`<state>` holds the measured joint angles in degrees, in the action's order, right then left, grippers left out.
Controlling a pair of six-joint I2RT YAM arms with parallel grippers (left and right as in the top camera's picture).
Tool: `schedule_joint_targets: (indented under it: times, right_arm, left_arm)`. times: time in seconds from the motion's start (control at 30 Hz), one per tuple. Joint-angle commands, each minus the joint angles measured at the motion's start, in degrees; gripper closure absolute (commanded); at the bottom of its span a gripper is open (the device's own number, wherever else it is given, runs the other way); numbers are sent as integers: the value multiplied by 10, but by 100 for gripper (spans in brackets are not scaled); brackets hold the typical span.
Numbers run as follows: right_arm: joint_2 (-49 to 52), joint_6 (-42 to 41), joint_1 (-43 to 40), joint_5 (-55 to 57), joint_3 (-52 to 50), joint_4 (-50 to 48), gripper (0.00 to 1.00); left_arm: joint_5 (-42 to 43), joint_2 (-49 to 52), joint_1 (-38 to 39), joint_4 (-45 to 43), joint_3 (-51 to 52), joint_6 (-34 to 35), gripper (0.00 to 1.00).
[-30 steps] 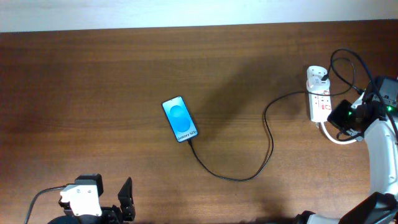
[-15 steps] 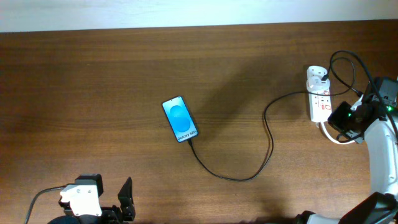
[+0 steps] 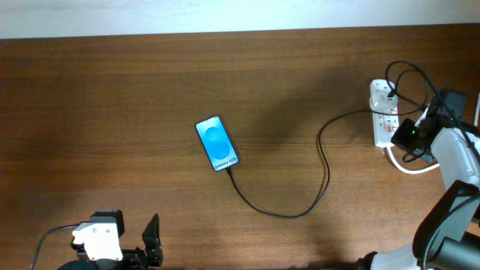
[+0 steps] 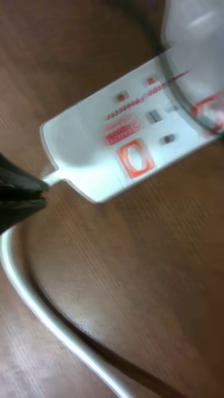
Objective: Plug charger to phone and switch on socket
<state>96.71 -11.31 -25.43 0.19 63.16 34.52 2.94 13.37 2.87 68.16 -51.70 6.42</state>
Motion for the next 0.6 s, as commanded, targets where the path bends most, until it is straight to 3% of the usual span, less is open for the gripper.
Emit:
schedule_joint_targets:
  times: [0.0, 0.57]
  right_arm:
    - [2, 6, -3, 3, 1, -45, 96]
    - [99, -1, 0, -88, 1, -224, 96]
  left_arm:
    - [-4, -5, 0, 0, 1, -9, 1]
    - [-4, -5, 0, 0, 1, -9, 1]
